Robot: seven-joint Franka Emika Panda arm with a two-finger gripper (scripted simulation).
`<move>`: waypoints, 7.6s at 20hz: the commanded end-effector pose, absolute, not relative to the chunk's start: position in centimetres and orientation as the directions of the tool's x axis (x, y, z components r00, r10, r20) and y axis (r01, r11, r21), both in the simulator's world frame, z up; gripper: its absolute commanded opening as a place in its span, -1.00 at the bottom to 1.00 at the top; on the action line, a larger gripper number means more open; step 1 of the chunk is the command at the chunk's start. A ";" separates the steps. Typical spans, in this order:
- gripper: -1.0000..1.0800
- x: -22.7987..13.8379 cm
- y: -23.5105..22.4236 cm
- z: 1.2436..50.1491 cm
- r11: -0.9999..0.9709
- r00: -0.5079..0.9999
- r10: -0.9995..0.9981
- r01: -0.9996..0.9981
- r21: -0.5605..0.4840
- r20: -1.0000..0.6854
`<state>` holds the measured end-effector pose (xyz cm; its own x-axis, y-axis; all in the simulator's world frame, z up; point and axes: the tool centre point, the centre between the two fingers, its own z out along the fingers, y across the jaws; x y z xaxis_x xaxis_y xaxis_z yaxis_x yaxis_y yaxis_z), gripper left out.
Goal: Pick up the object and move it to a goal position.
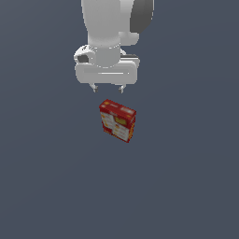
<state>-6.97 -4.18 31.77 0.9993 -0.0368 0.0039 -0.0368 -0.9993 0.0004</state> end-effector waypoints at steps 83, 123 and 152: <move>-1.00 -7.5 -0.8 19.2 -0.503 0.503 0.864 0.864 0.000 0.000; -1.00 -1.7 1.1 39.3 -0.503 0.503 0.864 0.864 0.001 0.000; -1.00 2.9 2.4 52.7 -0.503 0.503 0.864 0.864 0.000 0.000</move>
